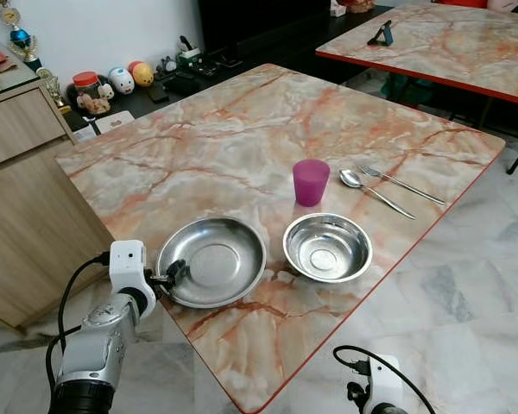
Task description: Setting the table
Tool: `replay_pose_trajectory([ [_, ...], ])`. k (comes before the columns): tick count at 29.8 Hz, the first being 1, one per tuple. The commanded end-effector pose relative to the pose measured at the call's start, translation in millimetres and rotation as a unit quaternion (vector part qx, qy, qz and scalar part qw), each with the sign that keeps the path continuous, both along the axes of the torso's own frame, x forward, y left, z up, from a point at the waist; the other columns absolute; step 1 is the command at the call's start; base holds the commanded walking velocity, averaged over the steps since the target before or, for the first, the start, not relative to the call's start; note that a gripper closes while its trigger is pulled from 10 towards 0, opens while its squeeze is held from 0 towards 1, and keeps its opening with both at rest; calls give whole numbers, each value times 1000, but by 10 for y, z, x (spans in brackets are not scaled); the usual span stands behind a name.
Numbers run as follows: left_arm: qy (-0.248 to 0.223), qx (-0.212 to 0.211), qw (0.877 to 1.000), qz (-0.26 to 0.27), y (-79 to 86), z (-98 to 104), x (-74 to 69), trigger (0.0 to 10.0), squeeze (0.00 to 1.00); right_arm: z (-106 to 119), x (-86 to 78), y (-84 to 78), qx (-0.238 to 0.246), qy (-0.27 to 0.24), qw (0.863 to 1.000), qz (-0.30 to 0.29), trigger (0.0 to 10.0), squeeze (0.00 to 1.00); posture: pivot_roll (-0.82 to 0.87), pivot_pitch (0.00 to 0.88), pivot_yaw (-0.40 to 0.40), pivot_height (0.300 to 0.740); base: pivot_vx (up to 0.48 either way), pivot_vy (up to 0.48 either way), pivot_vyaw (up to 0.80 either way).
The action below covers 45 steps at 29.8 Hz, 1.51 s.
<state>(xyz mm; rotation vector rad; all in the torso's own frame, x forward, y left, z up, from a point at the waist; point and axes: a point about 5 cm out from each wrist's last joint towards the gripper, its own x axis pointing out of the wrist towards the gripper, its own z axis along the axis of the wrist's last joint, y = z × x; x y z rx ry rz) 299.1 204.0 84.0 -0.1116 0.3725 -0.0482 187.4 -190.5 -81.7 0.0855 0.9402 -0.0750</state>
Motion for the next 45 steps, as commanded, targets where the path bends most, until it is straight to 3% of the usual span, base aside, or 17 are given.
replay_pose_trajectory([
  [1, 19, -2, 1000, 0, -2, -55, -20, 0, 0, -8, -7, 27, 1, 5, 1000, 7, 10000, 0, -49, 0, 55, 707, 0, 0, 0],
  [45, 1, -12, 1000, 13, -10, -7, -39, 0, 0, -3, 5, 20, -5, 9, 1000, 24, 10000, 0, -39, 0, 38, 707, 0, 0, 0],
])
